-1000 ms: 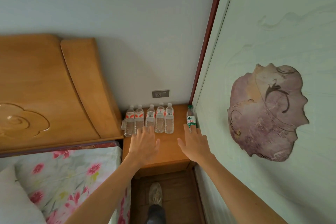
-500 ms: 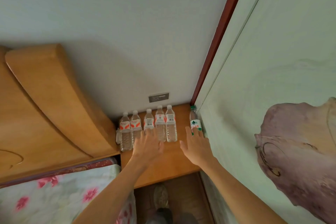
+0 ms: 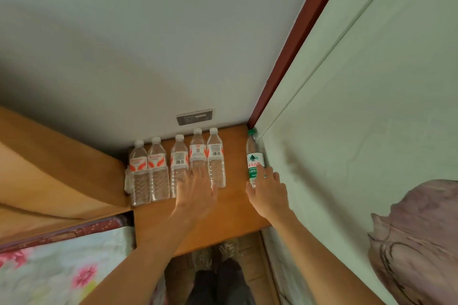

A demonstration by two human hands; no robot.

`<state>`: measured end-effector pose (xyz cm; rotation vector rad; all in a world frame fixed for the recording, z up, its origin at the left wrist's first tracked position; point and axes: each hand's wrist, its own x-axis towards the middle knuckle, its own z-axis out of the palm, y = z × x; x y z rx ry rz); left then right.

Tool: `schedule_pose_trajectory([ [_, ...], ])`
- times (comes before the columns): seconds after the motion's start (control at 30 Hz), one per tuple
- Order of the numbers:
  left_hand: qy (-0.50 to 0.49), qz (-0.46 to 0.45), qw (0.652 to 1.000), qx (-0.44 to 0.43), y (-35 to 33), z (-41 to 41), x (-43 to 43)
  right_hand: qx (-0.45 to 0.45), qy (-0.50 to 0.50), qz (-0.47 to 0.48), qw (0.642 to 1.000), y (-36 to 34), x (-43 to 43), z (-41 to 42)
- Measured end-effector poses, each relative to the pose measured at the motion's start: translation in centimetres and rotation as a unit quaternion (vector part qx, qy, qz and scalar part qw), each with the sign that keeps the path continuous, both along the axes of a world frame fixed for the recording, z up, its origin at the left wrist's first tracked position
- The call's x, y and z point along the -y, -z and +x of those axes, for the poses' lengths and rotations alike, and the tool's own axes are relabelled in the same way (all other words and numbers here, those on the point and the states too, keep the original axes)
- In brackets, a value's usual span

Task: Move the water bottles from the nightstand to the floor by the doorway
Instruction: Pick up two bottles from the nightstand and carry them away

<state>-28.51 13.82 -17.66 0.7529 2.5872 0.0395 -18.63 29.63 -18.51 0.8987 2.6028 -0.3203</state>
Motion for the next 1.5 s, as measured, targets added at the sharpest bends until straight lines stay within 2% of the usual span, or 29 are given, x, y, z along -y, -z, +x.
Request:
schedule_pose_trajectory([
  [0.4,0.003,-0.006,1.000,0.014,9.2,-2.6,-4.6,-0.003,0.037,-0.001,0.999,9.2,-2.7,-3.7],
  [0.7,-0.056,0.035,0.997,0.035,14.7,-3.8,-7.2,-0.038,0.084,0.004,0.996,13.9,-5.0,-5.7],
  [0.9,-0.088,0.019,0.995,0.041,16.0,-4.3,-8.9,-0.010,0.102,-0.003,0.995,16.2,-6.1,-6.3],
  [1.13,-0.094,0.008,0.995,0.034,16.8,-4.5,-9.8,-0.032,0.112,-0.002,0.993,17.1,-6.6,-7.4],
  [1.33,-0.124,0.041,0.990,0.063,17.2,-5.2,-10.4,-0.051,0.115,-0.024,0.992,17.5,-6.6,-8.3],
  [1.5,-0.157,0.060,0.983,0.079,17.7,-5.9,-10.6,-0.009,0.134,-0.055,0.989,17.7,-7.2,-8.8],
])
